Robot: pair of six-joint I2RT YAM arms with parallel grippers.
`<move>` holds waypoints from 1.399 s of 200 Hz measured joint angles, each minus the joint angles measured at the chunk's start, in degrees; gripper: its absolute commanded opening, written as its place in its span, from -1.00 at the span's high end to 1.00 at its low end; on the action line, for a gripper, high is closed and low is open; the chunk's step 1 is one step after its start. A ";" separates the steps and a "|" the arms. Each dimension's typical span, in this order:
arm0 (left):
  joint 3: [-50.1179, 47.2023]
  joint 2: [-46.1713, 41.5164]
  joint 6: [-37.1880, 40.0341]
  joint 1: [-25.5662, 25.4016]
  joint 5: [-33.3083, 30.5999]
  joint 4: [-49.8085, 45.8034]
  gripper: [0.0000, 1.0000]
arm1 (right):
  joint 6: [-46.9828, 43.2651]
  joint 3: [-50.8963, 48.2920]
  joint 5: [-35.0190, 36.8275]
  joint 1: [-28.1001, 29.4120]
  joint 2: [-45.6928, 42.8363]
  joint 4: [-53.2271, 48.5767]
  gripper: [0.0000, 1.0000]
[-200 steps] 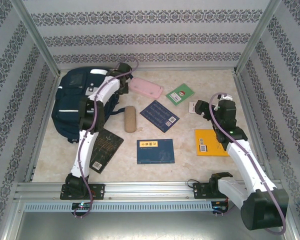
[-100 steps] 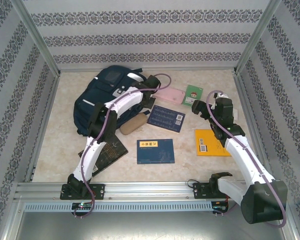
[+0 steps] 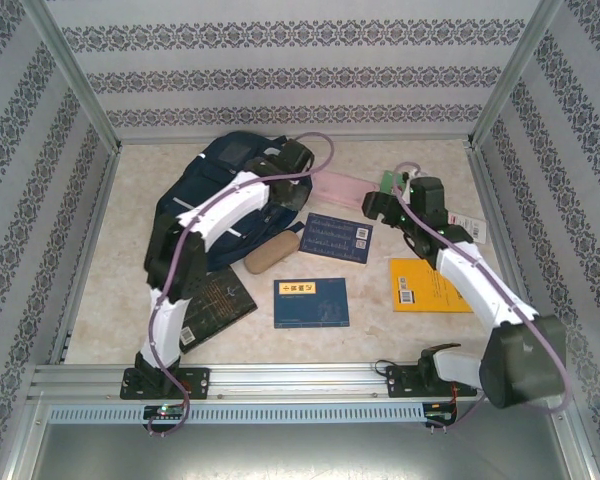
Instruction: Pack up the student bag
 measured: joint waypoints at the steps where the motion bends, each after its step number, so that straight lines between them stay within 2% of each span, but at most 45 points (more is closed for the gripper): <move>1: -0.31 -0.37 -0.22 0.02 -0.02 0.07 0.06 | -0.07 0.17 -0.07 0.13 0.28 0.02 -0.80; 45: -19.23 -16.28 -9.20 4.07 -3.48 1.60 0.08 | -0.52 15.69 -1.01 6.80 17.77 -1.16 -0.38; 89: -36.68 -25.42 -18.23 6.01 -4.44 1.44 0.11 | 1.31 32.68 -3.98 9.22 36.17 -3.10 -0.02; 145: -48.70 -29.79 -26.32 8.13 -2.25 1.88 0.16 | 6.34 45.86 -6.47 10.54 51.93 -5.95 0.04; 167: -49.70 -29.79 -27.67 9.07 -2.08 2.01 0.17 | 8.09 48.22 -7.21 11.56 55.34 -6.34 0.07; 186: -50.18 -29.77 -28.30 9.77 -2.08 2.23 0.19 | 9.44 49.37 -7.50 12.39 57.33 -6.69 0.24; 232: -50.71 -28.37 -28.13 12.00 -2.12 3.04 0.25 | 12.17 50.14 -7.56 12.66 58.49 -7.37 0.98; 280: -49.22 -24.50 -26.56 14.67 -3.78 3.72 0.25 | 12.90 43.65 -6.71 12.61 54.71 -4.48 1.00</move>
